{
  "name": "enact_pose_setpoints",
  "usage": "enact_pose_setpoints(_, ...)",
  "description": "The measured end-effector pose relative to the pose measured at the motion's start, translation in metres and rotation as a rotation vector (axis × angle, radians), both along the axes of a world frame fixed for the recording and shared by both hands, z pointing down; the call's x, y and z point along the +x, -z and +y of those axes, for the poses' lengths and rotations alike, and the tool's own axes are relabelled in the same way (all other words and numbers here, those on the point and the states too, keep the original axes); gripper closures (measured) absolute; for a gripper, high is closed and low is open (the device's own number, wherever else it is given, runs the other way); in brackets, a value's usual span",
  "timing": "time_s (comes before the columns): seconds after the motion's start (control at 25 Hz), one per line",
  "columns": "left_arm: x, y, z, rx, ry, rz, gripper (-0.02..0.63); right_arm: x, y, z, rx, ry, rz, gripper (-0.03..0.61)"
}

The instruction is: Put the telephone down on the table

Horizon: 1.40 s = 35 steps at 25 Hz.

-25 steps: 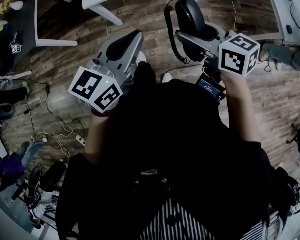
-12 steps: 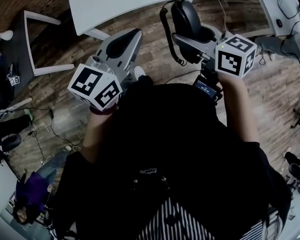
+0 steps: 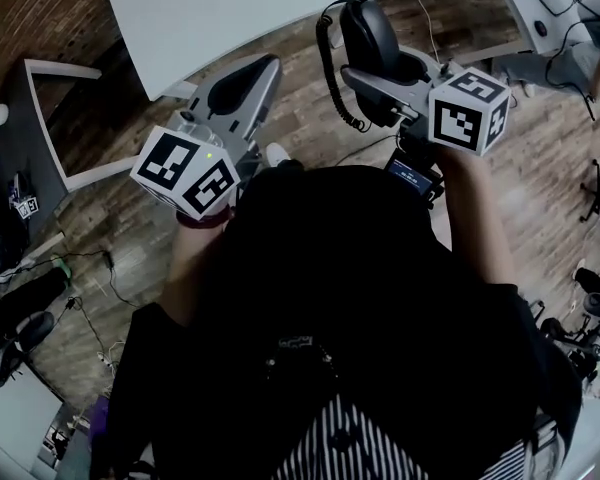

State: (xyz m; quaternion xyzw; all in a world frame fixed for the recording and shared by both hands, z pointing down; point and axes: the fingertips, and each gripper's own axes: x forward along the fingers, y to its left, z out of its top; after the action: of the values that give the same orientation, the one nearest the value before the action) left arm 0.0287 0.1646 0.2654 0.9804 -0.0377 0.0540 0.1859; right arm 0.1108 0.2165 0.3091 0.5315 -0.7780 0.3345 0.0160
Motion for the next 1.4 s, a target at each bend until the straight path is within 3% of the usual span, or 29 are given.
enact_pose_setpoints(0.36, -0.063, -0.033, -0.081, -0.046, -0.001, 0.031, 0.607, -0.065, -0.020, -0.083, -0.025, 0.006, 0.026, 0.304)
enact_pose_setpoints(0.6, -0.070, -0.019, -0.079, -0.025, 0.018, 0.057, 0.608, -0.072, -0.005, -0.087, -0.004, 0.032, 0.037, 0.304)
enact_pose_setpoints(1.12, -0.102, 0.000, -0.058, -0.010, 0.092, 0.034, 0.607, -0.094, 0.025, -0.094, 0.037, 0.139, 0.023, 0.304)
enact_pose_setpoints(1.4, -0.119, -0.023, -0.157, -0.036, 0.169, 0.028, 0.608, -0.108, -0.001, -0.202, 0.009, 0.216, 0.013, 0.304)
